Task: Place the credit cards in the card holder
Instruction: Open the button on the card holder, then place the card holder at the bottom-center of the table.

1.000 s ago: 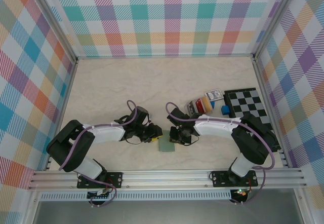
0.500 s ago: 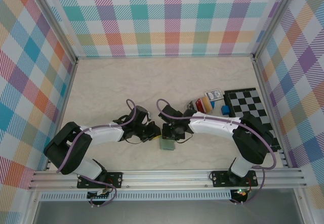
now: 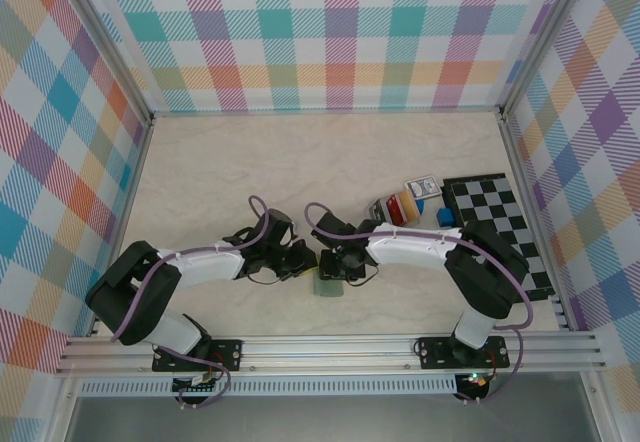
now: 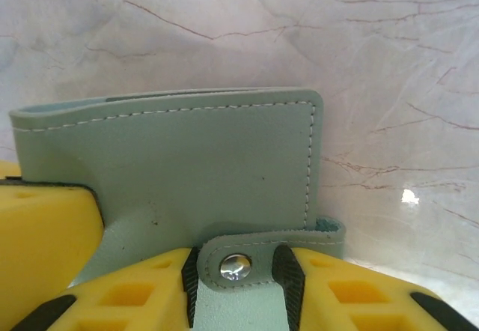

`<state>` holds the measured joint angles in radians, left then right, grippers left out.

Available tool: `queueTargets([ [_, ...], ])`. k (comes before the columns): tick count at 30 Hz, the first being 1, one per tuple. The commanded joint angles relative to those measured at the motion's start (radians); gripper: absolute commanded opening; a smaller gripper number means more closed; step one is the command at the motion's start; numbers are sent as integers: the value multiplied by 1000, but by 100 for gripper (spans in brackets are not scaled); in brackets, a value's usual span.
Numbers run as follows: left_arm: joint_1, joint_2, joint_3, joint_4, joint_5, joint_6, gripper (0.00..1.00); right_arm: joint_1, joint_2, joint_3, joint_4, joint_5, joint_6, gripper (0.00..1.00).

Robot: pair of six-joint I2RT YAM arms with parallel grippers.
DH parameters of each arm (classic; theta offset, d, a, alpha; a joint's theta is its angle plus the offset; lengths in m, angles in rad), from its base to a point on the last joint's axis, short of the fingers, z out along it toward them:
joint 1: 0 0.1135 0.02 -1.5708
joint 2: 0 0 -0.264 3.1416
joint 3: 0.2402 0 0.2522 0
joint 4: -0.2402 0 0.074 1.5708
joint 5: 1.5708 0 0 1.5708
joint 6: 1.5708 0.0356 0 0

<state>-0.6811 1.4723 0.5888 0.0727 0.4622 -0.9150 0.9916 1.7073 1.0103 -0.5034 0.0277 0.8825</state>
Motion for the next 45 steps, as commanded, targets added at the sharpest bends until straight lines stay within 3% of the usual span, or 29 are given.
queueTargets([
  [1, -9, -41, 3, 23, 12, 15, 9, 31, 52, 15, -139, 87, -26, 34],
  [6, -8, -50, 1, -24, 3, 50, 4, 33, 46, 42, -255, 227, 7, 18],
  [11, -8, -54, 3, -116, -13, 131, 0, 10, -26, -5, -237, 231, 25, 10],
  [25, -9, -44, 7, -114, -30, 146, 0, -75, -105, -128, -170, 156, 9, 6],
  [33, -8, -25, 40, -153, -25, 179, 0, -95, -120, -136, -158, 145, -20, 18],
  [40, -8, -5, 51, -159, -19, 187, 0, -98, -72, -104, -186, 149, -40, 21],
  [45, -9, -2, 57, -171, -26, 191, 0, -99, -137, -82, -223, 172, -33, 23],
])
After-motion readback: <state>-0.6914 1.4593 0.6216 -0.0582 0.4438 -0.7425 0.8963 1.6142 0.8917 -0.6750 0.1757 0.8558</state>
